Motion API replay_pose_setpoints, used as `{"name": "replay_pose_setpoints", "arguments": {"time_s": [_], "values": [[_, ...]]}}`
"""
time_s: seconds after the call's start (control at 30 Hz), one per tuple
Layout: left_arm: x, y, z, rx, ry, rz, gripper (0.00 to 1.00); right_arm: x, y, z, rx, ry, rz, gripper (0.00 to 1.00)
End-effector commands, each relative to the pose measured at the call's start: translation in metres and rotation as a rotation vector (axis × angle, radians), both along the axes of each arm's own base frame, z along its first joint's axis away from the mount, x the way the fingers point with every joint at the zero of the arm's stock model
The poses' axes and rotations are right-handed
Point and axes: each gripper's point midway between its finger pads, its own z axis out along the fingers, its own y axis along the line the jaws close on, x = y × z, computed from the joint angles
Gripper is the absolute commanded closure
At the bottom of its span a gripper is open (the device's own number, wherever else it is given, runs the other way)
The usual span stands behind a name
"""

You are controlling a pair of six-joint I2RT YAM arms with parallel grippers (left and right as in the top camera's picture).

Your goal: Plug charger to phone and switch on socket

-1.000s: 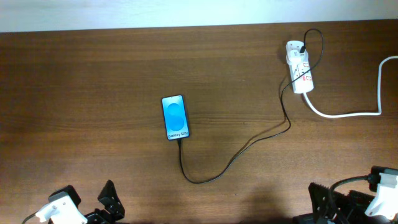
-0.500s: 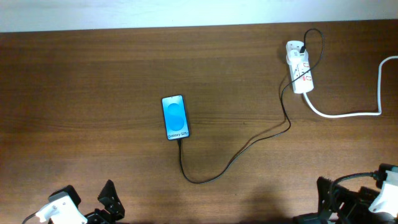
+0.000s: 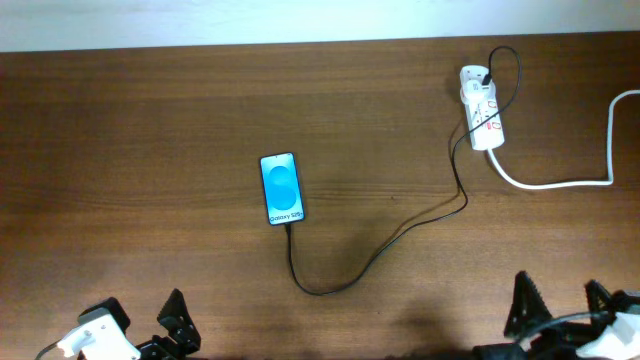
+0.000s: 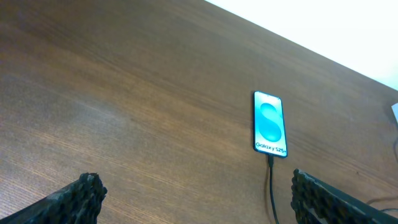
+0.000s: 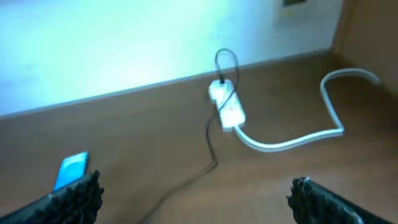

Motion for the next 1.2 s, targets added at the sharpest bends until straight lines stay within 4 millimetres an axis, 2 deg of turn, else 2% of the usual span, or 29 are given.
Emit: {"name": "replay_pose_setpoints", "arguments": {"time_s": [0.0,0.23,0.47,0.63,0.9,1.07,1.17], "values": [[0.000,-0.001,0.000,-0.012,-0.010,-0.002,0.01,0.017,-0.008,-0.017,-0.029,-0.044,-0.050,0.02],[0.000,-0.001,0.000,-0.012,-0.010,-0.002,0.01,0.068,-0.005,-0.049,-0.023,-0.142,-0.029,0.01],[0.000,-0.001,0.000,-0.012,-0.009,-0.002,0.01,0.099,-0.004,-0.078,-0.019,-0.250,-0.026,0.02],[0.000,-0.001,0.000,-0.012,-0.009,-0.002,0.01,0.109,-0.005,-0.099,-0.020,-0.240,-0.032,0.02],[0.000,-0.001,0.000,-0.012,-0.009,-0.002,0.01,0.123,-0.008,-0.153,-0.022,-0.164,-0.045,0.02],[0.000,-0.001,0.000,-0.012,-0.009,-0.002,0.01,0.129,-0.008,-0.167,-0.022,-0.175,-0.045,0.02],[0.000,-0.001,0.000,-0.012,-0.009,-0.002,0.01,0.131,-0.008,-0.166,-0.022,-0.199,-0.043,0.02]]}}
